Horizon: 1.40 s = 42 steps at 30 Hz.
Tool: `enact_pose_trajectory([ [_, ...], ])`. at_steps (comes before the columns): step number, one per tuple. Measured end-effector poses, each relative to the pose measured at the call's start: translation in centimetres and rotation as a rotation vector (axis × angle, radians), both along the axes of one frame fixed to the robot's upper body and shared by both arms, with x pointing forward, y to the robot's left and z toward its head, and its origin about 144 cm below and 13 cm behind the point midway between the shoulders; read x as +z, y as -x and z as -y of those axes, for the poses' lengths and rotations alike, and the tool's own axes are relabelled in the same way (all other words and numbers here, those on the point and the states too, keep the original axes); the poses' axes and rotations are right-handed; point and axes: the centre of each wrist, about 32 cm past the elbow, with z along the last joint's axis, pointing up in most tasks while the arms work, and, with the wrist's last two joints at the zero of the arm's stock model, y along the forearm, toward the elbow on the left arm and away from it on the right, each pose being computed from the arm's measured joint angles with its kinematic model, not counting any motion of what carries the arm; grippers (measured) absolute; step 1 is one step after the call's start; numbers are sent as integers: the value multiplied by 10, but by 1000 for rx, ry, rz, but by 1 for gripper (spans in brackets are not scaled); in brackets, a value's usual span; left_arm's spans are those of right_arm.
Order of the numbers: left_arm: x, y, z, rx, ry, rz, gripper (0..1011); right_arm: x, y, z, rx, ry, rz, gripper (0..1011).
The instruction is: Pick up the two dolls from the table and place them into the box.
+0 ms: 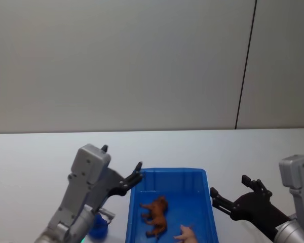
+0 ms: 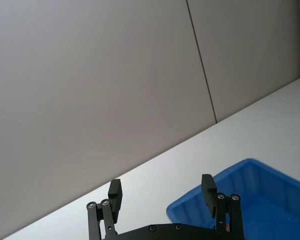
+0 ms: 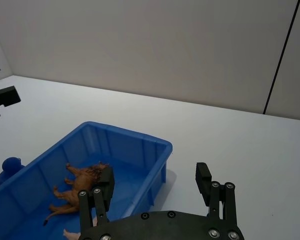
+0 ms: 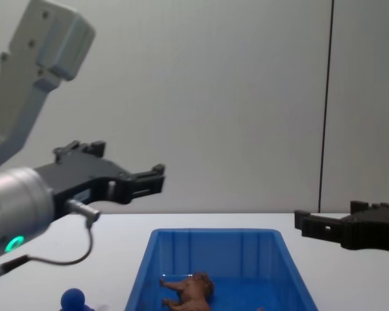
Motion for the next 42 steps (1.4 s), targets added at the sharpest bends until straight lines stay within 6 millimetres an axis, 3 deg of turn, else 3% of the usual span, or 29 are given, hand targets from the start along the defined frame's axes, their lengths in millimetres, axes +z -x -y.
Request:
enact_pose_trajectory([
  [13,-19,17,-29,58,-23,-82,1001,0,2,2,-5,4,2,1001],
  [22,-43,19,-44,50,-15,-158,1001,0,3,3,-7,4,3,1001],
  [42,-85,14,-52,51,27,-283,1001,0,3,4,-7,5,3,1001],
])
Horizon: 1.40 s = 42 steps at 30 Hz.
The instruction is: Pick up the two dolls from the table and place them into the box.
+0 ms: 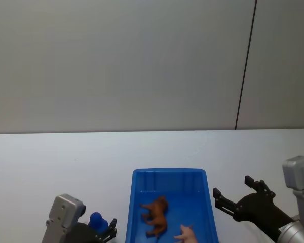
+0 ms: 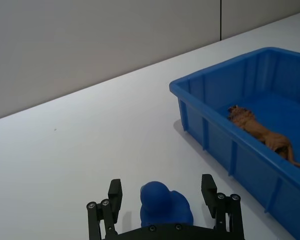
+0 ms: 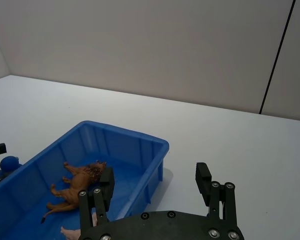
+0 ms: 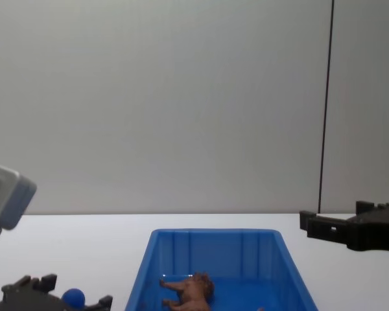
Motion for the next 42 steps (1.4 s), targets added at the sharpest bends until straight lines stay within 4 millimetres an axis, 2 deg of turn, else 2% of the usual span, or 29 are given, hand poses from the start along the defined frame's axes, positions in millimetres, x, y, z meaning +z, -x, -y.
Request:
enact_pose_trajectory([
  [8,-8,-2,-1,5,2,-25,985,0,0,0,0,0,0,1001],
  [15,-13,-3,-2,12,-4,-42,822,0,0,0,0,0,0,1001],
  [22,-13,-5,-2,13,-8,-43,589,0,0,0,0,0,0,1001],
  [25,-12,-5,-2,13,-13,-41,553,0,0,0,0,0,0,1001],
  [35,7,-10,3,2,-45,18,483,0,0,0,0,0,0,1001],
  [42,28,-19,16,-45,-58,102,435,0,0,0,0,0,0,1001],
])
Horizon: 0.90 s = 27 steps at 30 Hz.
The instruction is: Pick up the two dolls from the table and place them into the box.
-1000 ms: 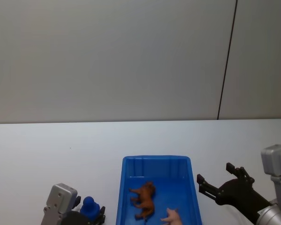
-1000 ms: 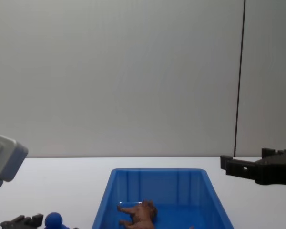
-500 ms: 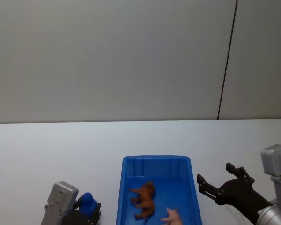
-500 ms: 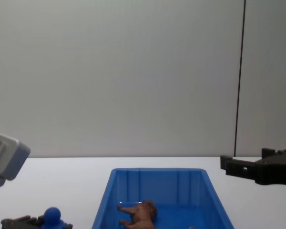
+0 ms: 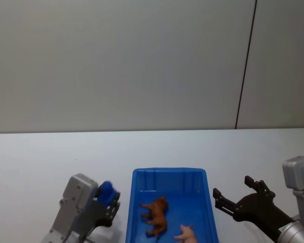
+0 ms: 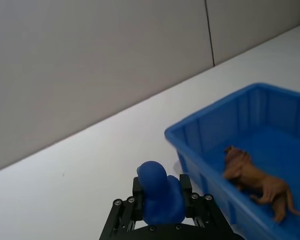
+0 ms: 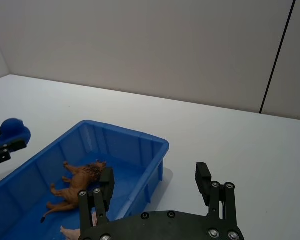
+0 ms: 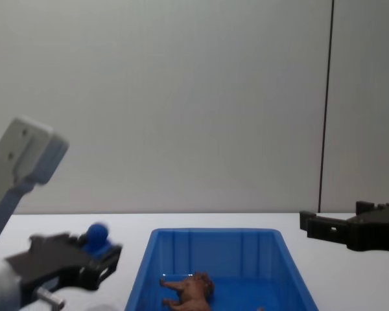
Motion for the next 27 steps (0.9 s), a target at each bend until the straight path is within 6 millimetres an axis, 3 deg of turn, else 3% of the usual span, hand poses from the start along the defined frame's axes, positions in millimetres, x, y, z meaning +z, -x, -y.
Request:
enact_pose_trajectory([
  [12,26,-15,33,-136,9,106,358,0,0,0,0,0,0,1001],
  [20,37,-25,61,-245,22,148,588,0,0,0,0,0,0,1001],
  [21,39,-26,66,-260,24,153,659,0,0,0,0,0,0,1001],
  [27,43,-30,76,-305,29,167,814,0,0,0,0,0,0,1001],
])
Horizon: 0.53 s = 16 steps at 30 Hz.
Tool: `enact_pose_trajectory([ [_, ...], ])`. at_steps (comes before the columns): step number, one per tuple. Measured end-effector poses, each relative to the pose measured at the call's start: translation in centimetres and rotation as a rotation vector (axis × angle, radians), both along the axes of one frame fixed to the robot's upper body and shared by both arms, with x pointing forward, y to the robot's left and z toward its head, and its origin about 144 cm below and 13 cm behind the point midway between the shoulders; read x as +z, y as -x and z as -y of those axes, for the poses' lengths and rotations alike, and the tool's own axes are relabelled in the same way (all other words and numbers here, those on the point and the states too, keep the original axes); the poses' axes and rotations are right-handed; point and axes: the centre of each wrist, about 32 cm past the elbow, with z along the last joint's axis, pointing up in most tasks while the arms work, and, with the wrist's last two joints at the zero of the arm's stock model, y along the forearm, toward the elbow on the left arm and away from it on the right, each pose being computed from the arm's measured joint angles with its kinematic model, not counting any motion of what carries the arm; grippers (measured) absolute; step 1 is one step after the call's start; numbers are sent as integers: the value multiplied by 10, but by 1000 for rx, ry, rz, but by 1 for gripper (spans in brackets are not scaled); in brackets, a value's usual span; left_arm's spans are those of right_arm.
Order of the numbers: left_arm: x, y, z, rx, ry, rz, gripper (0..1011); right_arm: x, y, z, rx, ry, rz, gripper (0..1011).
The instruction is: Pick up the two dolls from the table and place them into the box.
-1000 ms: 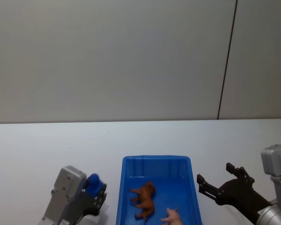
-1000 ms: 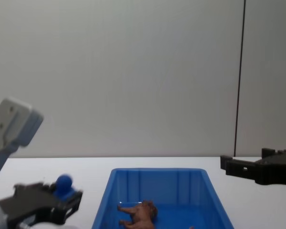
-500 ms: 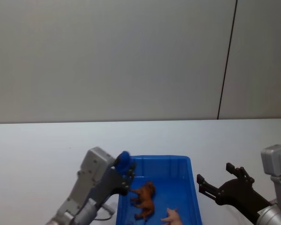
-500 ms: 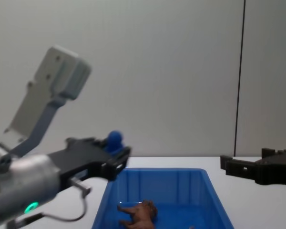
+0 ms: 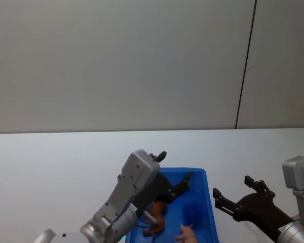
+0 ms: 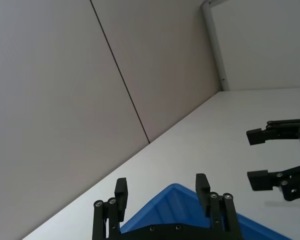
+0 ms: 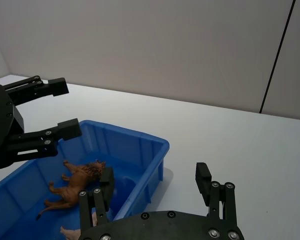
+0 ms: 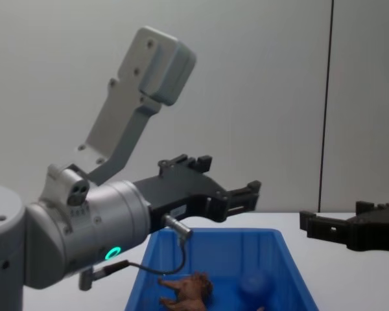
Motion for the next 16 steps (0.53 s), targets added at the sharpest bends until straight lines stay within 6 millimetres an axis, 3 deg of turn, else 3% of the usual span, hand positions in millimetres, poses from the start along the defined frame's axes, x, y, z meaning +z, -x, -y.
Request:
enact_pose_trajectory([
  [7,4,-4,4,-39,6,19,999,0,0,0,0,0,0,1001],
  [16,6,-7,5,-65,15,34,1001,0,0,0,0,0,0,1001],
])
